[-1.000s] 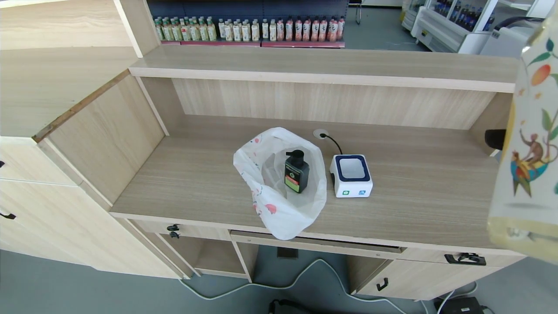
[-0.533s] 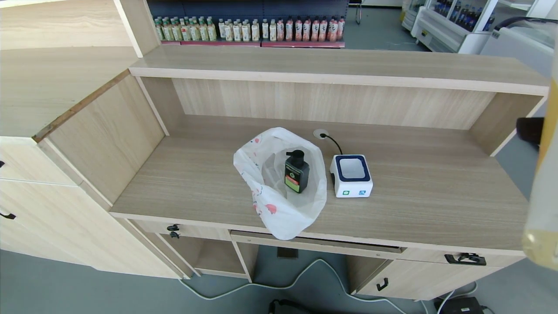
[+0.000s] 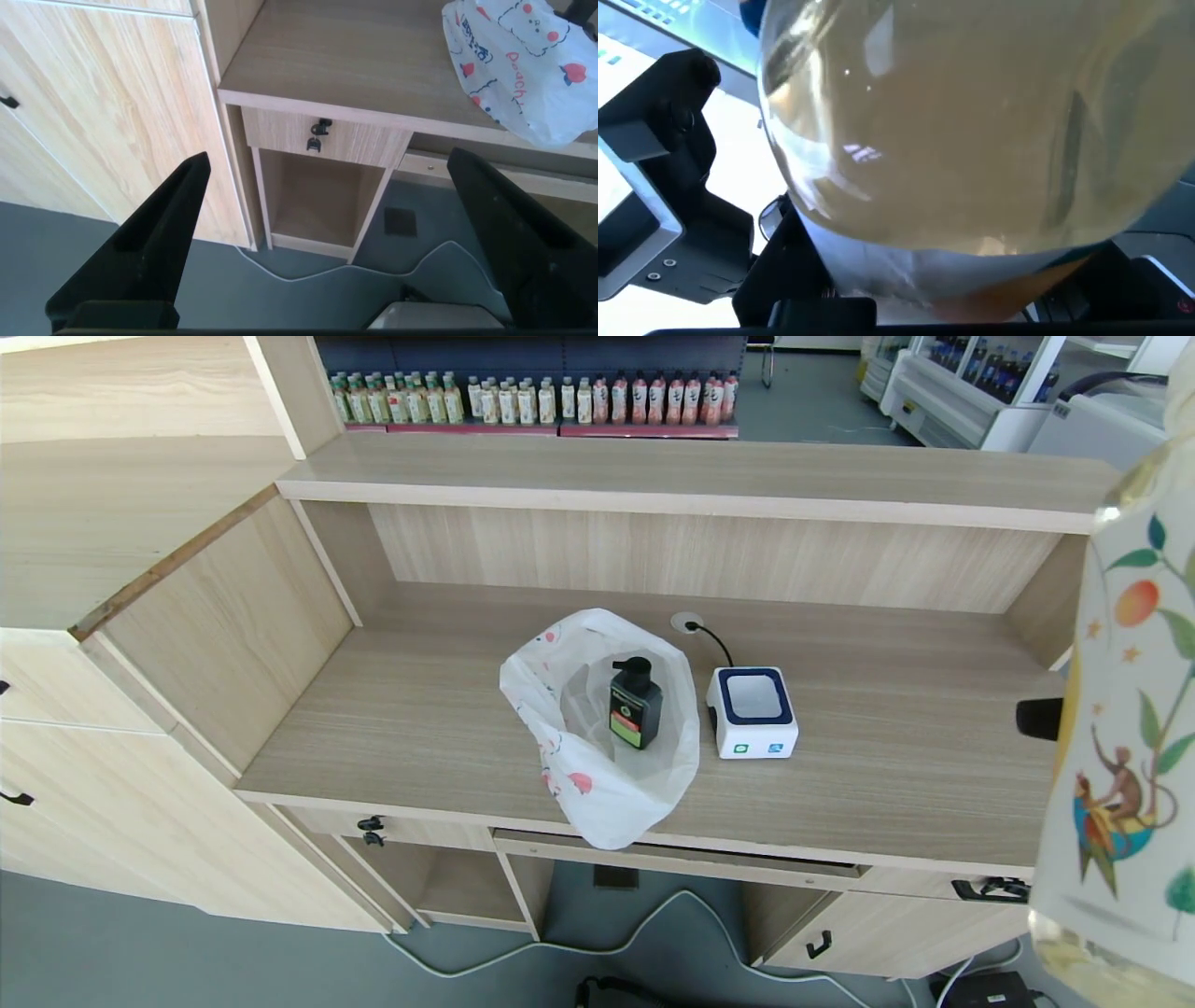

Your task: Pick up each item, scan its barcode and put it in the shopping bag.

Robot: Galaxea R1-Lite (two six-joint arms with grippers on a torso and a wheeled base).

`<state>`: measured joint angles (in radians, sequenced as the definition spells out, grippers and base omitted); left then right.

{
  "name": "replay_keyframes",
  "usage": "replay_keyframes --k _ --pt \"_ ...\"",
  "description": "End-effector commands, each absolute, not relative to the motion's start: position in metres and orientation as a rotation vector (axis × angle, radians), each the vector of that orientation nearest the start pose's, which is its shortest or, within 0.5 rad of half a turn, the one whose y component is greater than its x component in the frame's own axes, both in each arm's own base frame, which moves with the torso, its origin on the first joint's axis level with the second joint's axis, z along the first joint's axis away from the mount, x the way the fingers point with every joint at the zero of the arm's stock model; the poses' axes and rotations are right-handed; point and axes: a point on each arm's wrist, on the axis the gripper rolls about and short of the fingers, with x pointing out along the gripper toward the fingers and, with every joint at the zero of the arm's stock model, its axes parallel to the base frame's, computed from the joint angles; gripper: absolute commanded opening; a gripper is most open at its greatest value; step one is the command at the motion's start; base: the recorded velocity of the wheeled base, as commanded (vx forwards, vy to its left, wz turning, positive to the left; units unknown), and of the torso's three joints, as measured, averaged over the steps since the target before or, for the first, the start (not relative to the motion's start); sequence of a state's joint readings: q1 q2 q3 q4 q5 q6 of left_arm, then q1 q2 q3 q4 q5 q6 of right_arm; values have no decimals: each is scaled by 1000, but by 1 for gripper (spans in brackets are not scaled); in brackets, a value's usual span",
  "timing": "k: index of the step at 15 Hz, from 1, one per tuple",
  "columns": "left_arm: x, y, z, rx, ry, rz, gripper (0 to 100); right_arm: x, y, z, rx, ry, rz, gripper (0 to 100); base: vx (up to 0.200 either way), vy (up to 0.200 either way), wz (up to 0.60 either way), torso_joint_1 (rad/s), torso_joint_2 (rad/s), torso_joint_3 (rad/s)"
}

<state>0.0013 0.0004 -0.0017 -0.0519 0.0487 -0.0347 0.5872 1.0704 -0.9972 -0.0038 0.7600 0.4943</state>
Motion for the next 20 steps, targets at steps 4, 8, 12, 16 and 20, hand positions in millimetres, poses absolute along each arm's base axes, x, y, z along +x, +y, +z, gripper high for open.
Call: replay_keyframes --k 4,8,12,16,20 --pt "-23 1 81 -35 -53 50 100 104 88 316 422 415 1285 0 0 0 0 0 0 0" --pt "-23 1 81 -37 -55 50 100 105 86 314 424 412 1267 0 0 0 0 0 0 0" --pt "-23 1 81 -37 -55 50 100 106 85 315 423 408 1261 0 0 0 0 0 0 0" --pt "-23 1 81 -37 -55 50 100 131 81 302 253 320 1167 0 0 0 0 0 0 0" --pt "-23 1 81 -35 -55 50 100 212 44 263 -287 102 793 0 0 0 0 0 0 0"
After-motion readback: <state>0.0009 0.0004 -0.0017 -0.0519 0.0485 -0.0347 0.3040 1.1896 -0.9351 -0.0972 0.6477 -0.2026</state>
